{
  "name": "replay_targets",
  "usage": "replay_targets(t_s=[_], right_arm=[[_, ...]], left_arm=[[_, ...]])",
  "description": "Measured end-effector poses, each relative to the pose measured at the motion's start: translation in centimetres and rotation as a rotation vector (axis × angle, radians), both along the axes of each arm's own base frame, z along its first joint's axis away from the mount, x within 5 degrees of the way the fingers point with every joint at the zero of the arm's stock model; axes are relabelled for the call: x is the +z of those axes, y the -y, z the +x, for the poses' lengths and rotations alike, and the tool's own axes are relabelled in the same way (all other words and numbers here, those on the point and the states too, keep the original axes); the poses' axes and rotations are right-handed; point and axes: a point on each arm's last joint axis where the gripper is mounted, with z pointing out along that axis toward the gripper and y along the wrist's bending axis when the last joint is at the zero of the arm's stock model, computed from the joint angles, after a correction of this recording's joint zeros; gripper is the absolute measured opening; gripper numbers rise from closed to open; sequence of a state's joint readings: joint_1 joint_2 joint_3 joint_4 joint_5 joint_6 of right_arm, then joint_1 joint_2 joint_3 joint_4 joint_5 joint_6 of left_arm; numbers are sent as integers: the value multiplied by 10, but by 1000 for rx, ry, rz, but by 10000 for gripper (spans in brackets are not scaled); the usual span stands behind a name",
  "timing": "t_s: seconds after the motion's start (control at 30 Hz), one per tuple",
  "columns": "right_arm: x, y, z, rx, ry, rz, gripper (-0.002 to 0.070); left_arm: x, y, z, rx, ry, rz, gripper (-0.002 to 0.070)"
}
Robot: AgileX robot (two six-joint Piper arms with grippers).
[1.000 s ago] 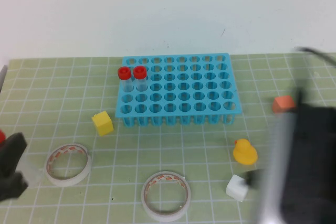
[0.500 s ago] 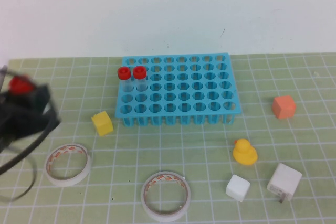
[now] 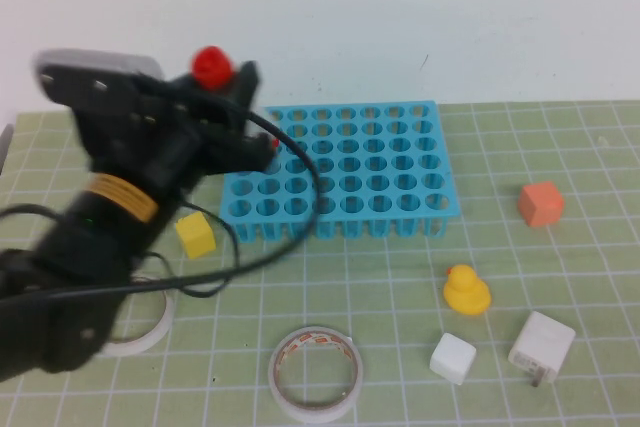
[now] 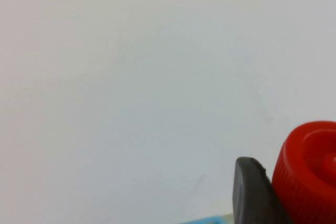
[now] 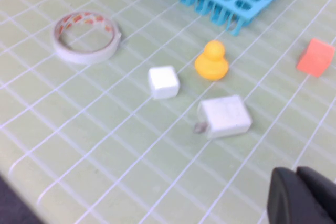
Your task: Place the test tubes
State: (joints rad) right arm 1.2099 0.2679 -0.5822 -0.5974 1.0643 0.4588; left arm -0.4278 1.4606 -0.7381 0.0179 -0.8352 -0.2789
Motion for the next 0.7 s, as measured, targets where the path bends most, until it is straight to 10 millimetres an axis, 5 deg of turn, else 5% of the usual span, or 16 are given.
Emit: replay_targets(t_s=[0.27,0.7], right_arm=[[-7,1,-5,5,-101,-16,2],[-9,0,-8,15,-142,-14,1]], left_arm=[[-41,26,18,-169,75,-1,230],[-15,42,77,-58,-177,146,230]])
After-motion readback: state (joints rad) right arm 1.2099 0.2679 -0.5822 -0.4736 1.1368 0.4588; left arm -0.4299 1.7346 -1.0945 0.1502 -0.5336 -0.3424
